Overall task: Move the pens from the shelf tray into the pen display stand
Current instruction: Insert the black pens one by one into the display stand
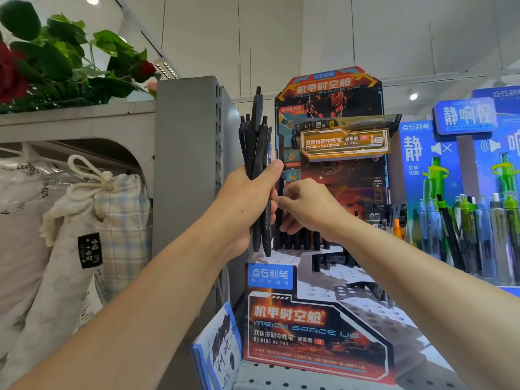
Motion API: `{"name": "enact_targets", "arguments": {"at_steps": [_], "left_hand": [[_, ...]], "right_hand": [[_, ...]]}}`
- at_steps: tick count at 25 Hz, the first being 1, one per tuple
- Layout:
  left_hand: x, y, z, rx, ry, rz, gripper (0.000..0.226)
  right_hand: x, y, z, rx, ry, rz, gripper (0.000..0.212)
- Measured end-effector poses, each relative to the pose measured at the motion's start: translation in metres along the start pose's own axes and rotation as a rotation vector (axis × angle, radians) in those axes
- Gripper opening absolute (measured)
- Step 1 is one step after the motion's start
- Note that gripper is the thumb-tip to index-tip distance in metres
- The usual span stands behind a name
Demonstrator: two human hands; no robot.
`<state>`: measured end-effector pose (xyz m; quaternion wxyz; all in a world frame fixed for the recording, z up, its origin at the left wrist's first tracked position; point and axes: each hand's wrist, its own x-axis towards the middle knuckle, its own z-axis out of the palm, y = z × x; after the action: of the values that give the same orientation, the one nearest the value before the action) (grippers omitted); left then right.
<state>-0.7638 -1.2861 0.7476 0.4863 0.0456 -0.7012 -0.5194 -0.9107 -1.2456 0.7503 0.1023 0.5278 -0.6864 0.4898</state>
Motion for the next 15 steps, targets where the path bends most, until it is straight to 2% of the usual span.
{"name": "enact_targets", "arguments": {"at_steps": [15], "left_hand": [[-0.0012, 0.0, -0.0007, -0.017, -0.017, -0.009, 0.022]], "right_hand": [[0.0002, -0.0007, -0.0031, 0.05, -0.056, 0.053, 0.029]]}}
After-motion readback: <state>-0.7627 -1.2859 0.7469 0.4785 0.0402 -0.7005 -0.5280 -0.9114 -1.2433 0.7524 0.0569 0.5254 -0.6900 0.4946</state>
